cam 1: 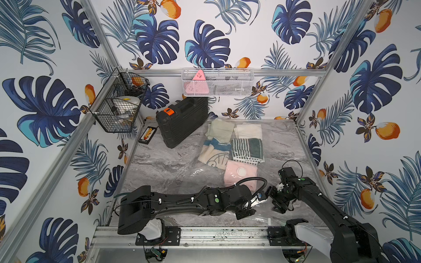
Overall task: Place the folded towel into the vacuum bag
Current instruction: Close the vacuum bag at the center of the board.
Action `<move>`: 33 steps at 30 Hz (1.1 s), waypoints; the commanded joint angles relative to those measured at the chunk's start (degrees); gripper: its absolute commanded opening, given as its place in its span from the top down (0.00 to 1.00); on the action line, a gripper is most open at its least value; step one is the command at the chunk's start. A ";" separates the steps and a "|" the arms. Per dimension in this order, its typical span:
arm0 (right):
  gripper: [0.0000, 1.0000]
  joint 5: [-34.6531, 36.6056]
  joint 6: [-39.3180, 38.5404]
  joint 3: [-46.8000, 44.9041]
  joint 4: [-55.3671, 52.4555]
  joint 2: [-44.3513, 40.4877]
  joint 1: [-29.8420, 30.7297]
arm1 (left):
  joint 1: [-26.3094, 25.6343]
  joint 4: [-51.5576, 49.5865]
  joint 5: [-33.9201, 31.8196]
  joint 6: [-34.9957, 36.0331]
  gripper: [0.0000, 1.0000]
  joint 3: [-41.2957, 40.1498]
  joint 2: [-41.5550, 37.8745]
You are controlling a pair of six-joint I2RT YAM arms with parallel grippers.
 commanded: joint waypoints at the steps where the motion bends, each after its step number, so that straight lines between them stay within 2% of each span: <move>1: 0.28 -4.20 0.32 -1.05 3.86 0.26 -0.38 | -1.22 0.01 -1.67 5.00 0.45 -0.57 0.48; 5: 0.43 -8.76 0.67 -1.45 5.46 -0.85 -1.46 | -3.23 -0.27 -1.94 6.62 0.41 -1.57 0.82; 10: 0.71 -14.09 1.60 0.33 5.70 -2.51 -2.55 | -7.03 -1.13 -6.35 10.60 0.33 -1.40 3.15; 13: 0.79 -15.61 1.33 1.76 5.07 -2.60 -3.34 | -7.99 0.28 -9.28 12.13 0.28 -1.47 4.25; 17: 0.81 -18.32 1.48 2.59 5.46 -2.34 -4.32 | -8.74 4.07 -15.65 14.96 0.24 -1.85 6.03; 19: 0.82 -18.50 1.09 2.99 5.00 -2.32 -4.59 | -8.88 6.80 -20.30 16.51 0.24 -2.00 7.59; 23: 0.82 -19.62 0.96 2.94 4.89 -2.63 -5.35 | -8.97 12.53 -24.56 18.49 0.24 -2.46 10.37; 28: 0.81 -20.25 0.63 2.97 4.71 -2.93 -5.92 | -9.09 19.07 -33.14 19.31 0.27 -1.77 13.34; 33: 0.80 -20.81 0.06 3.85 4.15 -2.53 -6.44 | -8.31 19.81 -32.34 19.50 0.34 0.39 15.35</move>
